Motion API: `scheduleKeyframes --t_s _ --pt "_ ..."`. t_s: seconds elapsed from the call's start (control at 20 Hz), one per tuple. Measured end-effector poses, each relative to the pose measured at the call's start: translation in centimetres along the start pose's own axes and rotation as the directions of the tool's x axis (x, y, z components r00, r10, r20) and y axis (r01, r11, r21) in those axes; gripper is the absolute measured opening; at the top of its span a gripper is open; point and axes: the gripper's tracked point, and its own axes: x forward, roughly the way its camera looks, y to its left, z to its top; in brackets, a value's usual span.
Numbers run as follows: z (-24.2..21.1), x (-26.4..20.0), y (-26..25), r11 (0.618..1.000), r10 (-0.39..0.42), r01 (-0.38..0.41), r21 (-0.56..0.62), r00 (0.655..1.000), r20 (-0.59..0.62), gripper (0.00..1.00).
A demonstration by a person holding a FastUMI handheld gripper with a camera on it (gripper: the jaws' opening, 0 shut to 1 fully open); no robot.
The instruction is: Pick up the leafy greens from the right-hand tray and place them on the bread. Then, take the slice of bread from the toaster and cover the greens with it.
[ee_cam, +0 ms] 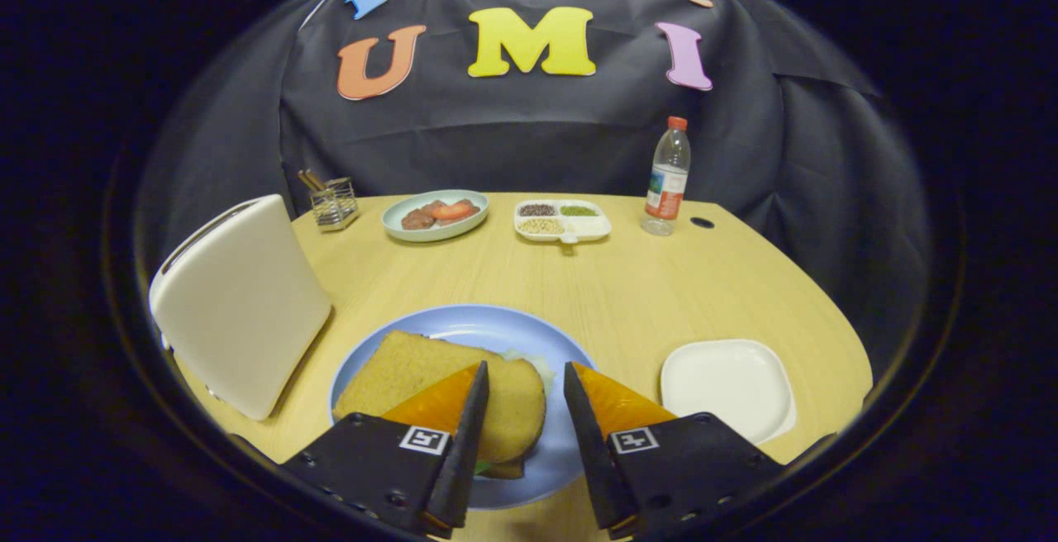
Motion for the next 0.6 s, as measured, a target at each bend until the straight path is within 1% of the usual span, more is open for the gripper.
scheduleKeyframes --t_s 0.1,0.15,0.2,0.35,0.4,0.5,0.55,0.6 --pt "1.0 -0.8 0.3 1.0 0.003 -0.003 0.005 1.0 0.024 0.83" --pt "1.6 -1.4 0.4 1.0 0.005 -0.005 0.01 0.999 0.04 0.96" --pt "2.3 -2.2 0.3 1.0 -0.001 0.0 0.019 0.998 0.057 0.98" --pt "4.5 -5.2 0.0 0.996 -0.049 0.039 0.086 0.992 0.118 0.98" --pt "5.4 -6.5 0.1 0.994 -0.056 0.04 0.105 0.987 0.148 0.98" --pt "7.2 -9.5 -0.1 0.994 -0.068 0.047 0.103 0.977 0.205 0.98" --pt "8.1 -11.3 0.0 0.995 -0.061 0.039 0.096 0.968 0.245 0.98" --pt "9.0 -13.0 -0.5 0.994 -0.083 0.059 0.094 0.958 0.276 0.97"
